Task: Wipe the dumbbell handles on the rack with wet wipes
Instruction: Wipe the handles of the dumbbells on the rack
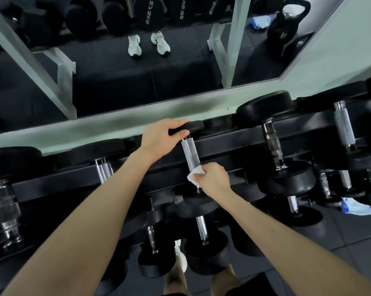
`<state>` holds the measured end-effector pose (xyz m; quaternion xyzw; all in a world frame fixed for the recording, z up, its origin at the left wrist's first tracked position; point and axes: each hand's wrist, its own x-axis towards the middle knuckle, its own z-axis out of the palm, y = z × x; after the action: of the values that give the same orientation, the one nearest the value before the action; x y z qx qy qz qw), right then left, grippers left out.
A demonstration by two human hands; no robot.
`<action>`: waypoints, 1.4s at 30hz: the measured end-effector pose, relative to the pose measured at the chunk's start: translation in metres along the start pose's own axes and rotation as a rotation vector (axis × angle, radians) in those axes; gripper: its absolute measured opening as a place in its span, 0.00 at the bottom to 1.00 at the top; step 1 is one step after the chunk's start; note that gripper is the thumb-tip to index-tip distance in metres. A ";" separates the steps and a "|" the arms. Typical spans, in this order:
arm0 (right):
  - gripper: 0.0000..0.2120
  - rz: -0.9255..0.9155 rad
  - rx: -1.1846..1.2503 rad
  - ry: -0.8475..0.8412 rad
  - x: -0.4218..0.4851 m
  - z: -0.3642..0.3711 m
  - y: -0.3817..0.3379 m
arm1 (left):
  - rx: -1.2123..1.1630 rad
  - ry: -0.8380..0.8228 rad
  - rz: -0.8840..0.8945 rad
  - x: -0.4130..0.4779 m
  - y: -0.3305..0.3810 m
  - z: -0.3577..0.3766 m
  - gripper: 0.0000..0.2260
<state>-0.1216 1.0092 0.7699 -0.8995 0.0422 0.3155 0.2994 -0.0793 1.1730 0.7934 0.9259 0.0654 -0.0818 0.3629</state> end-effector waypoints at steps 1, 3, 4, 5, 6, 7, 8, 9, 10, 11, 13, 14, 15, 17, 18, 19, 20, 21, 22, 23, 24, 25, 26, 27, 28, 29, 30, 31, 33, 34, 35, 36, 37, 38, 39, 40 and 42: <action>0.13 0.034 -0.025 0.022 0.004 -0.002 -0.006 | -0.007 0.015 0.001 -0.001 0.001 0.002 0.15; 0.16 0.032 0.004 0.057 0.014 -0.004 -0.018 | -0.009 0.026 0.011 -0.002 0.001 0.004 0.15; 0.18 0.017 0.050 0.070 0.019 -0.005 -0.022 | -0.011 0.024 0.015 -0.001 0.000 0.004 0.15; 0.19 -0.002 0.089 0.082 0.023 -0.006 -0.025 | -0.013 0.020 0.014 0.000 -0.001 0.005 0.15; 0.18 -0.023 0.123 0.092 0.027 -0.007 -0.027 | -0.013 0.014 0.009 0.000 -0.002 0.005 0.15; 0.18 -0.043 0.156 0.102 0.029 -0.007 -0.028 | -0.007 0.007 0.002 0.001 -0.003 0.005 0.15; 0.17 -0.057 0.183 0.109 0.029 -0.007 -0.028 | 0.003 0.002 -0.004 0.001 -0.003 0.005 0.15; 0.17 -0.060 0.195 0.107 0.028 -0.007 -0.026 | 0.014 -0.002 -0.005 0.003 -0.004 0.005 0.15; 0.17 -0.051 0.185 0.094 0.025 -0.007 -0.021 | 0.023 -0.006 -0.002 0.003 -0.004 0.004 0.15; 0.18 -0.036 0.146 0.076 0.021 -0.007 -0.015 | 0.031 -0.009 0.002 0.004 -0.004 0.004 0.15; 0.19 -0.033 0.036 -0.003 0.012 -0.009 0.002 | 0.030 -0.009 0.002 0.003 -0.004 0.003 0.15; 0.20 -0.052 -0.022 -0.051 0.006 -0.009 0.009 | 0.022 -0.009 0.000 0.003 -0.003 0.002 0.15; 0.20 -0.080 -0.066 -0.084 0.003 -0.010 0.015 | 0.015 -0.010 -0.002 0.003 -0.003 0.002 0.15; 0.22 -0.103 -0.139 -0.098 0.002 -0.011 0.020 | 0.013 -0.008 -0.003 0.001 -0.002 0.002 0.15; 0.21 -0.109 -0.176 -0.090 0.002 -0.013 0.018 | 0.015 -0.007 -0.003 0.001 -0.001 0.002 0.15; 0.17 -0.126 -0.201 -0.058 0.003 -0.018 0.015 | 0.016 -0.010 -0.005 0.001 -0.001 0.001 0.15; 0.10 -0.125 -0.190 0.005 0.006 -0.024 0.013 | 0.015 -0.014 -0.009 0.001 -0.001 0.001 0.15; 0.06 -0.124 -0.144 0.100 0.007 -0.032 0.009 | 0.015 -0.016 -0.014 0.002 -0.001 0.000 0.15; 0.11 -0.096 -0.080 0.205 0.009 -0.039 0.007 | 0.015 -0.017 -0.018 0.002 -0.001 0.001 0.15; 0.14 -0.077 -0.017 0.297 0.012 -0.045 0.007 | 0.017 -0.016 -0.018 0.002 -0.001 0.002 0.15; 0.14 -0.082 0.022 0.377 0.015 -0.048 0.006 | 0.019 -0.012 -0.017 0.001 -0.001 0.002 0.16; 0.12 -0.095 0.036 0.430 0.016 -0.049 0.002 | 0.021 -0.005 -0.017 0.001 0.000 0.002 0.16; 0.10 -0.098 0.047 0.455 0.018 -0.046 -0.003 | 0.023 0.002 -0.018 0.000 0.000 0.002 0.16; 0.07 -0.107 0.069 0.463 0.019 -0.040 -0.007 | 0.022 0.006 -0.018 0.000 0.001 0.002 0.16; 0.05 -0.110 0.091 0.448 0.018 -0.032 -0.010 | 0.019 0.007 -0.017 -0.001 0.001 0.002 0.15; 0.05 -0.129 0.102 0.424 0.015 -0.024 -0.012 | 0.015 0.007 -0.016 -0.001 0.001 0.003 0.15; 0.07 -0.150 0.113 0.380 0.011 -0.014 -0.011 | 0.014 0.007 -0.017 -0.001 0.001 0.003 0.15; 0.10 -0.181 0.133 0.315 0.005 -0.006 -0.008 | 0.015 0.004 -0.019 -0.001 0.001 0.003 0.15; 0.16 -0.250 0.169 0.174 -0.006 0.003 0.001 | 0.014 -0.003 -0.026 0.000 0.000 0.003 0.15; 0.19 -0.269 0.187 0.119 -0.009 0.004 0.007 | 0.011 -0.006 -0.028 0.000 -0.001 0.003 0.15; 0.20 -0.275 0.220 0.085 -0.009 0.004 0.012 | 0.008 -0.006 -0.027 0.000 -0.001 0.004 0.15; 0.19 -0.260 0.275 0.078 -0.006 0.003 0.015 | 0.006 -0.005 -0.025 0.000 -0.002 0.004 0.15; 0.18 -0.231 0.355 0.093 -0.003 0.001 0.016 | 0.002 -0.003 -0.023 0.000 -0.002 0.004 0.15; 0.17 -0.187 0.450 0.116 0.003 0.000 0.015 | -0.003 0.000 -0.022 0.000 -0.002 0.004 0.15; 0.16 -0.146 0.541 0.127 0.009 -0.002 0.014 | -0.006 0.002 -0.022 0.001 -0.002 0.004 0.15; 0.17 -0.110 0.609 0.127 0.014 -0.002 0.012 | -0.006 0.004 -0.020 0.001 -0.002 0.004 0.15; 0.20 -0.061 0.703 0.100 0.022 -0.002 0.010 | -0.003 0.006 -0.015 0.001 -0.002 0.004 0.15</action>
<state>-0.1054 1.0027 0.7530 -0.7566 0.1360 0.2280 0.5975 -0.0793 1.1720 0.7890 0.9251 0.0737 -0.0815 0.3634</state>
